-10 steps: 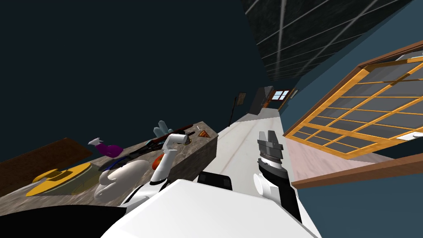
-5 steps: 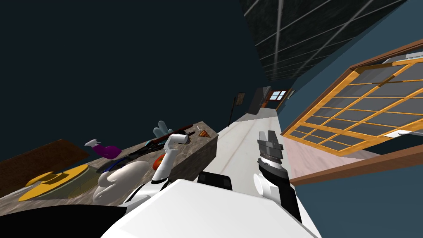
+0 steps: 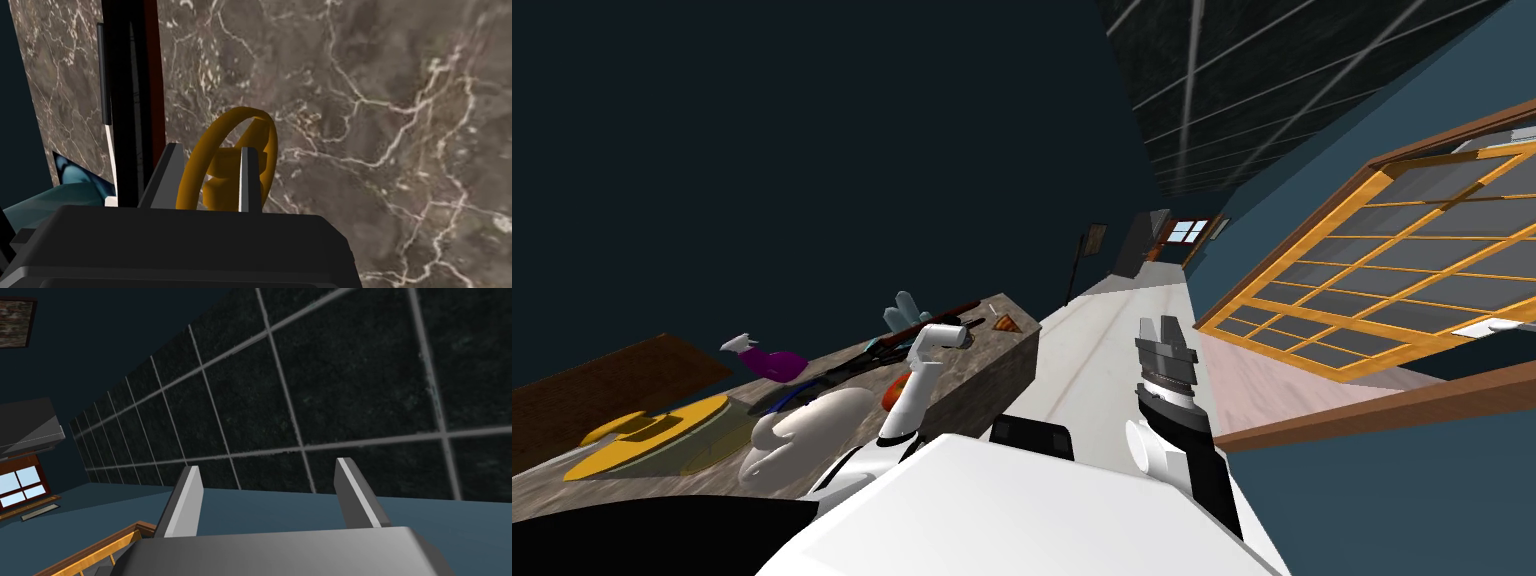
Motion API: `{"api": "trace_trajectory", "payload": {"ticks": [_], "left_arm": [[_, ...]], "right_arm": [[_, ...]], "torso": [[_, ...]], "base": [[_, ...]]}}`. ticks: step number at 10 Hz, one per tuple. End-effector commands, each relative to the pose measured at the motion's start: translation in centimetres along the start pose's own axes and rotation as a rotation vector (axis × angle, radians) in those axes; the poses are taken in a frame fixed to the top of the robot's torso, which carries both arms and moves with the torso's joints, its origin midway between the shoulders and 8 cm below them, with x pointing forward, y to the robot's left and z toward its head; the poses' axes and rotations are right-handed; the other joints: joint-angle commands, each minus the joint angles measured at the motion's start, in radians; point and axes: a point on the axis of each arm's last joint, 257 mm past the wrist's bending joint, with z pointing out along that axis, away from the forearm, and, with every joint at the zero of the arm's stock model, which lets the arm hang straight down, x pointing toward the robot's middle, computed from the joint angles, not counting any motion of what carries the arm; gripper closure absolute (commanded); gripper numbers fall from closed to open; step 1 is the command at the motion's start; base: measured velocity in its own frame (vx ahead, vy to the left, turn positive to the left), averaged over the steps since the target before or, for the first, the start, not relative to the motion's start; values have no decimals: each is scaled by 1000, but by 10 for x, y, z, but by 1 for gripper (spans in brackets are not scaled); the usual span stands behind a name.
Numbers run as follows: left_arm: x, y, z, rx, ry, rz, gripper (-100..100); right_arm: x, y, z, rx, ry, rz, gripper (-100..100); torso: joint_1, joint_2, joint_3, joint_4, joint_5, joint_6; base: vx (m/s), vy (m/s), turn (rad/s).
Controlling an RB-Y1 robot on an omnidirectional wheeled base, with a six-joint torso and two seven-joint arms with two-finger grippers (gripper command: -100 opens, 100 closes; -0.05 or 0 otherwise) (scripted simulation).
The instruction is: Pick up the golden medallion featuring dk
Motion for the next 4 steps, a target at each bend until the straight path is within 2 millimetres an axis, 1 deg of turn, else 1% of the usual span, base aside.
{"api": "trace_trajectory", "payload": {"ticks": [1,2,3,4], "left_arm": [[-1,-1,-7,-2,5,9,100],[-2,-1,-14,-5,10,19,100],[-1,-2,-10,-3,7,12,100],[-1,-1,-11,-5,6,14,0]], "right_arm": [[0,0,0,0,0,0,0],[0,0,0,0,0,0,0],[0,0,0,0,0,0,0],[0,0,0,0,0,0,0]], "torso": [[0,0,0,0,0,0],[-2,0,0,0,0,0],[-3,0,0,0,-1,0],[-2,0,0,0,-1,1]], "base": [[20,-53,116],[29,-69,108],[14,-34,29],[1,-6,-4]]}}
